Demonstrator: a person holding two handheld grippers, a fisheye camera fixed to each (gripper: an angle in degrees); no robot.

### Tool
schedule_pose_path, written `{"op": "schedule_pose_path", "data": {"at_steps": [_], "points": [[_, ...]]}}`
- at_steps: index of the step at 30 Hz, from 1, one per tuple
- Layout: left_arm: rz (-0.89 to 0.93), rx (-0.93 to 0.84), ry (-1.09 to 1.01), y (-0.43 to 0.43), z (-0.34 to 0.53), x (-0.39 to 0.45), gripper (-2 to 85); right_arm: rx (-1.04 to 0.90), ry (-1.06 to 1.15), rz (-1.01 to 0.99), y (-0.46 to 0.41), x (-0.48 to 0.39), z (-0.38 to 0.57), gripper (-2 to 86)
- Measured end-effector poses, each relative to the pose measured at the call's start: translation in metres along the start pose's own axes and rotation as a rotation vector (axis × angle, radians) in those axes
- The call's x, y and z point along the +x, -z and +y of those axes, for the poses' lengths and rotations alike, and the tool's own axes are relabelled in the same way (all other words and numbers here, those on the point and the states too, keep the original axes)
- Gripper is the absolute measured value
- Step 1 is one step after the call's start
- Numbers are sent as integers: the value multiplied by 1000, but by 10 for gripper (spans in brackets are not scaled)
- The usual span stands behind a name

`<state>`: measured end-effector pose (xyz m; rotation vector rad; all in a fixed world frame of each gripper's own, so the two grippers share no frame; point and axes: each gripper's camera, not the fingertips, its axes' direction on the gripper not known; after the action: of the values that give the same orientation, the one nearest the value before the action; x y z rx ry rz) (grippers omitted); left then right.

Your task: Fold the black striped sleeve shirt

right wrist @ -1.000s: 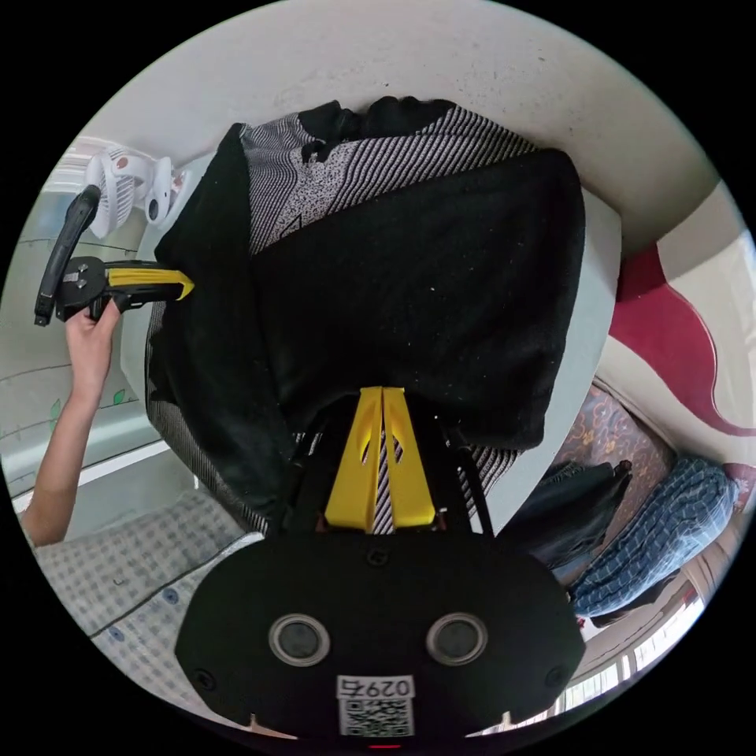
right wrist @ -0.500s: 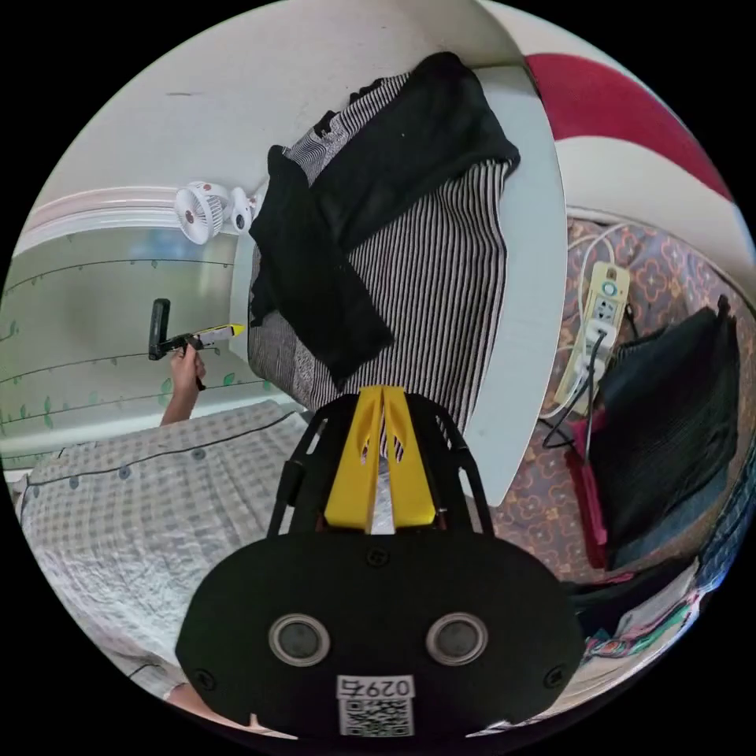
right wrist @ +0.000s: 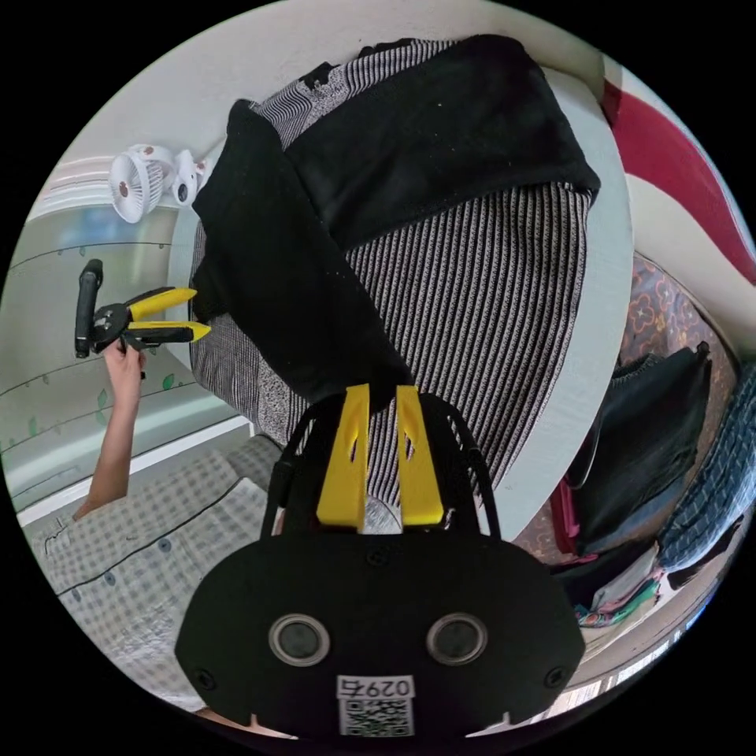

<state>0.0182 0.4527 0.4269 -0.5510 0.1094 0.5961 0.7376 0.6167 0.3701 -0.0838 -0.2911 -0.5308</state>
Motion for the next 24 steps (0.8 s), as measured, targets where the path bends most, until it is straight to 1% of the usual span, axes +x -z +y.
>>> {"op": "schedule_pose_path", "data": {"at_steps": [1,2,7,9,13,14,18,21,23,24], "points": [[-28,-14,-19,-5,-1,6,213,2,-7,-6,0,2,0,27],[-119,-25,-49,-11,-2,18,206,5,-20,-25,-1,6,0,21],[-136,-38,-100,-21,-6,40,144,24,-62,-98,-4,24,2,11],[-167,-70,-123,-26,-8,46,112,36,-65,-132,-5,30,4,9],[-183,-93,-148,-34,-10,52,89,32,-71,-176,-11,36,5,7],[-187,-100,-150,-36,-11,54,72,31,-73,-185,-14,38,5,7],[-233,-105,-171,-25,-4,66,19,42,-65,-147,-12,31,6,5],[-187,-101,-208,-15,3,77,12,83,-42,-116,-3,22,6,5],[-211,-99,-228,-12,7,84,11,98,-37,-117,1,20,4,4],[-202,-128,-263,-15,8,89,12,94,-38,-111,1,21,1,4]]}}
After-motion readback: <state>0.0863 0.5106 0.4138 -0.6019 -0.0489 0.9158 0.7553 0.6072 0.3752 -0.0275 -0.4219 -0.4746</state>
